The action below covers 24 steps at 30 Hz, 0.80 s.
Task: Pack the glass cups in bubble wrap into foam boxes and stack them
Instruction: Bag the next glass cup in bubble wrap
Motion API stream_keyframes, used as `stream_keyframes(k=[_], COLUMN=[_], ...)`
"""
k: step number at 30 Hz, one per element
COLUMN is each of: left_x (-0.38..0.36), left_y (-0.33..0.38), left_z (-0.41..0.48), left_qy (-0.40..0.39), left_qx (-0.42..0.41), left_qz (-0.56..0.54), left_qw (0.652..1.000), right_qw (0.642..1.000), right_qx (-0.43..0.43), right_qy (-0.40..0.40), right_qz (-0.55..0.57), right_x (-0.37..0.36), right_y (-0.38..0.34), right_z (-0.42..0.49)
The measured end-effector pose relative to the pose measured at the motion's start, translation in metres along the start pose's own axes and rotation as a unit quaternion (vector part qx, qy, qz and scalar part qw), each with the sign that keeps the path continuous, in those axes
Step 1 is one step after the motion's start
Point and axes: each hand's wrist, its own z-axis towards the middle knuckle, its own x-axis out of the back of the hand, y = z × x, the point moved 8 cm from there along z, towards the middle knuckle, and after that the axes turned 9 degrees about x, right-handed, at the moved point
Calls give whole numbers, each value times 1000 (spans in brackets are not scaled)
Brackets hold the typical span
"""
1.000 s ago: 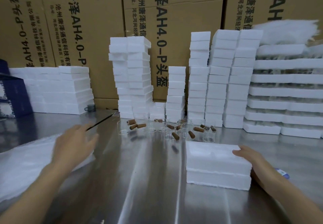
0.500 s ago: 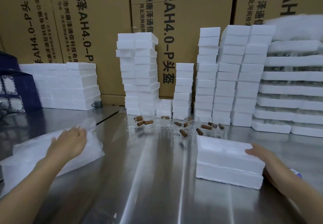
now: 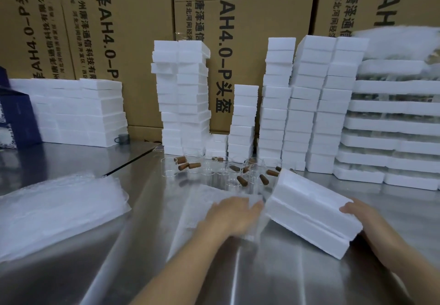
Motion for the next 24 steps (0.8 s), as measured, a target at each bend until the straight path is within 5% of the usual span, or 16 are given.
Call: stream_keyframes(k=[5, 12, 17, 24], left_x=[-26, -4, -23, -23], left_y=[-9, -16, 24, 32], left_z=[5, -1, -13, -18], left_qy=[26, 105, 51, 25], left_qx=[-44, -56, -150, -113], left_qz=[116, -4, -80, -250], left_qw=[992, 993, 984, 961], right_qw=[996, 998, 998, 995], right_qx=[-61, -53, -56, -72], right_qy=[48, 27, 32, 69], right_qz=[47, 26, 9, 18], right_x=[9, -3, -7, 8], right_y=[2, -7, -10, -5], right_z=[-7, -13, -17, -13])
